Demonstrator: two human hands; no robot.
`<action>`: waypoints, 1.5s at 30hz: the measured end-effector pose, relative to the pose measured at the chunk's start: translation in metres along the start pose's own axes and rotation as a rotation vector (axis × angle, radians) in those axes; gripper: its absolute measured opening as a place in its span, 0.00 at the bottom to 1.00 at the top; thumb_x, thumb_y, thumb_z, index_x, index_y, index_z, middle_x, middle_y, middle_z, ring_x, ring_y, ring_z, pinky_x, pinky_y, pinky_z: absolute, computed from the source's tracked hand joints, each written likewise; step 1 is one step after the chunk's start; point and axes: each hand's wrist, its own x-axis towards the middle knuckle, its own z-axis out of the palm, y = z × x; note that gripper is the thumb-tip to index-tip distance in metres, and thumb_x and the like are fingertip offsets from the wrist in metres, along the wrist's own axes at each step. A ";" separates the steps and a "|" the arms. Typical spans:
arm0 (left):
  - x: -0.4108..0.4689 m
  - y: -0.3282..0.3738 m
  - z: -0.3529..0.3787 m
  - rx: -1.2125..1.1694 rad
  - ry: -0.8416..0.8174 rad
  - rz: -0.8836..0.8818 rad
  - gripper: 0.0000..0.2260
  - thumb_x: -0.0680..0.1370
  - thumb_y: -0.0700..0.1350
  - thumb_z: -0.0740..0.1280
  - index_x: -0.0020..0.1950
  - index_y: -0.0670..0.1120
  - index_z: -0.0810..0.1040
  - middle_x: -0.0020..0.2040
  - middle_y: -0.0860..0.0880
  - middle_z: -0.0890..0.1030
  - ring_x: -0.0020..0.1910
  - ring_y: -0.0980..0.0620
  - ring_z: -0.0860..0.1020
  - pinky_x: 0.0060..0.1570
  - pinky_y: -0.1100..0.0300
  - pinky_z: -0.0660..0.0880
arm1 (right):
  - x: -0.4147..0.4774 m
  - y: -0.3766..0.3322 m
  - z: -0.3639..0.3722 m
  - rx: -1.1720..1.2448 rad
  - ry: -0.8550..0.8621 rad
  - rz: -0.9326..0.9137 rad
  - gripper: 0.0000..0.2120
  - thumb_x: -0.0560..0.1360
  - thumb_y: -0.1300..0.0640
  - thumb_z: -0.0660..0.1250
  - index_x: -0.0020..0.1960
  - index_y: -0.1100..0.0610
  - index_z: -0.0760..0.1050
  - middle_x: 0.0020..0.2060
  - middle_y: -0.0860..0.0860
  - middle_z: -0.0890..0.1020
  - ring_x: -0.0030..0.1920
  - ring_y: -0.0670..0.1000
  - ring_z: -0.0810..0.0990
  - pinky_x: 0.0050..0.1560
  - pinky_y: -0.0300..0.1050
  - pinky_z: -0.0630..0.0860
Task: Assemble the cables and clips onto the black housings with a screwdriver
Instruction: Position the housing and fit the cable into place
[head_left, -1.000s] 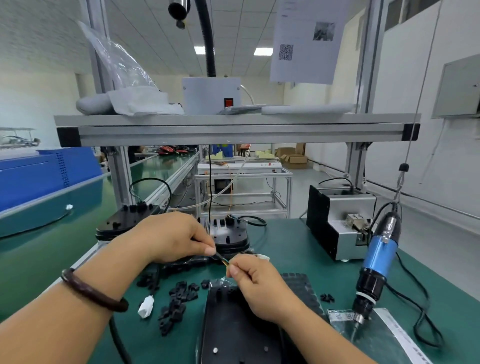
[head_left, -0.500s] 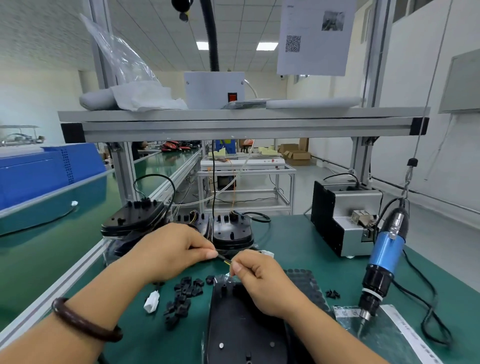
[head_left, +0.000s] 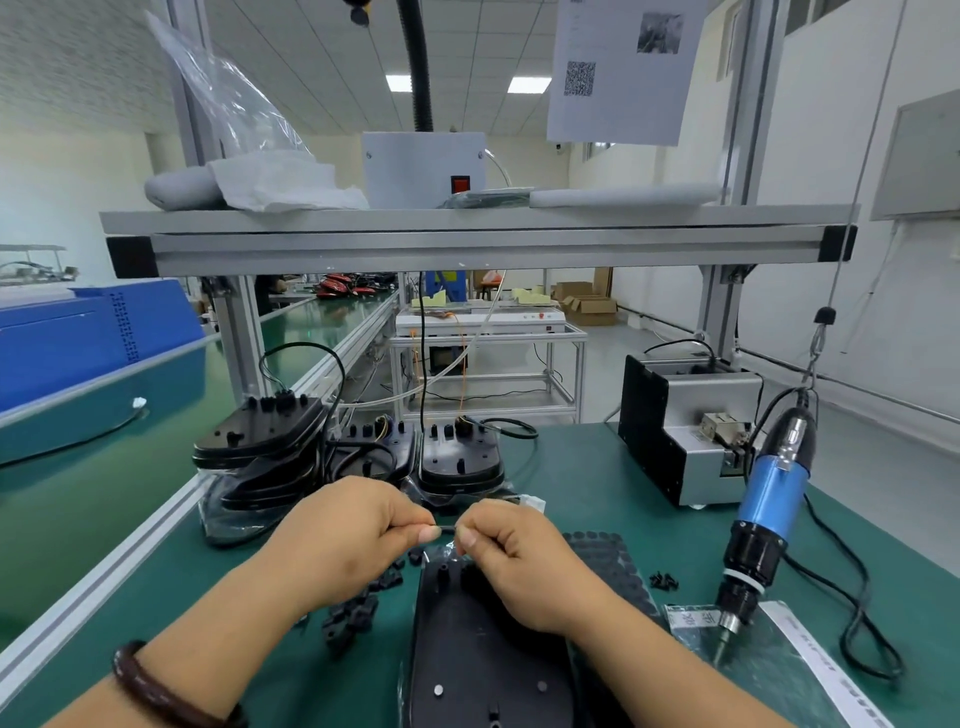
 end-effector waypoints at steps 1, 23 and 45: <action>-0.001 0.000 0.000 -0.005 0.008 -0.004 0.11 0.78 0.61 0.60 0.45 0.55 0.75 0.37 0.54 0.77 0.37 0.57 0.75 0.43 0.56 0.76 | 0.000 -0.001 0.000 0.009 -0.005 0.002 0.14 0.79 0.59 0.61 0.37 0.46 0.70 0.34 0.42 0.72 0.38 0.40 0.71 0.44 0.37 0.68; -0.003 0.005 0.016 -0.521 0.092 -0.161 0.08 0.77 0.52 0.67 0.40 0.53 0.83 0.29 0.58 0.79 0.23 0.61 0.69 0.28 0.69 0.67 | -0.007 0.006 0.004 0.240 0.169 0.171 0.14 0.75 0.59 0.69 0.34 0.45 0.75 0.28 0.39 0.76 0.32 0.38 0.72 0.37 0.30 0.68; 0.008 0.019 -0.002 -0.069 -0.004 0.016 0.14 0.79 0.54 0.62 0.38 0.47 0.74 0.29 0.49 0.72 0.28 0.55 0.67 0.36 0.58 0.71 | -0.008 0.005 0.002 0.239 0.135 0.138 0.14 0.76 0.60 0.69 0.35 0.45 0.75 0.29 0.38 0.76 0.33 0.38 0.72 0.38 0.30 0.68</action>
